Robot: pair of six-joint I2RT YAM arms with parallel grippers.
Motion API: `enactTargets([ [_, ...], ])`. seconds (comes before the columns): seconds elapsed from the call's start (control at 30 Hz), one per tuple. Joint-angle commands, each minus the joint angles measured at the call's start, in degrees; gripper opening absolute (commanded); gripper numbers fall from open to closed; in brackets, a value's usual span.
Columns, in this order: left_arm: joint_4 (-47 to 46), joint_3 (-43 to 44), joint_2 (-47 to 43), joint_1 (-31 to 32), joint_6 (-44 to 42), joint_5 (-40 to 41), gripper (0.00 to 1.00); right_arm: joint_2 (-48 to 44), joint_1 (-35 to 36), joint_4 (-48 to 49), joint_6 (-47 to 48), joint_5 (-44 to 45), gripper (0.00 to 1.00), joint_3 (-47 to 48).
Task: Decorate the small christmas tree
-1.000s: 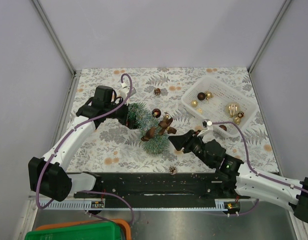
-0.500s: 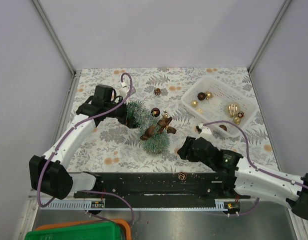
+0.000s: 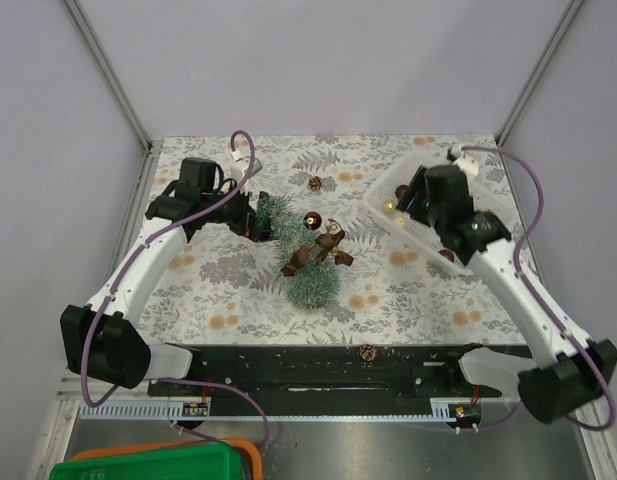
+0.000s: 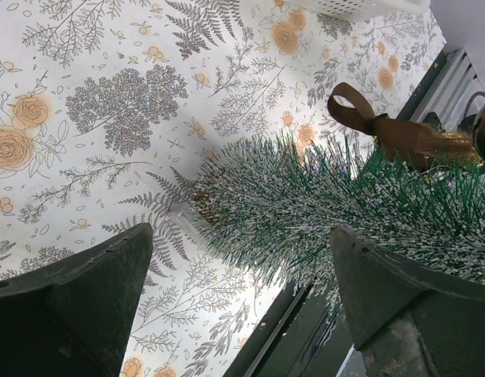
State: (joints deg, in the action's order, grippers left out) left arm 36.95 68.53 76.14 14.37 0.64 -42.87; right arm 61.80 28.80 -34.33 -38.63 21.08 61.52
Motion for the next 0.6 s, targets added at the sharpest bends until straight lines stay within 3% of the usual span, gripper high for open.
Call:
enactTargets([
  [0.0,0.40,2.57,-0.55,-1.10,-0.29,-1.69,0.99,14.28,-13.04,5.93,9.80,-12.36,0.68,12.72],
  [0.13,1.46,2.92,-0.47,-1.80,-0.29,-1.60,0.99,28.25,-20.17,9.36,10.24,-13.61,0.66,21.62],
  [0.3,1.55,2.40,-0.03,-2.07,-2.14,-1.69,0.99,45.75,-23.61,9.10,10.86,-15.81,0.64,31.55],
  [0.57,2.86,2.57,-0.11,-1.98,-3.28,-1.25,0.99,55.79,-25.02,10.95,12.26,-12.29,0.63,35.16],
])
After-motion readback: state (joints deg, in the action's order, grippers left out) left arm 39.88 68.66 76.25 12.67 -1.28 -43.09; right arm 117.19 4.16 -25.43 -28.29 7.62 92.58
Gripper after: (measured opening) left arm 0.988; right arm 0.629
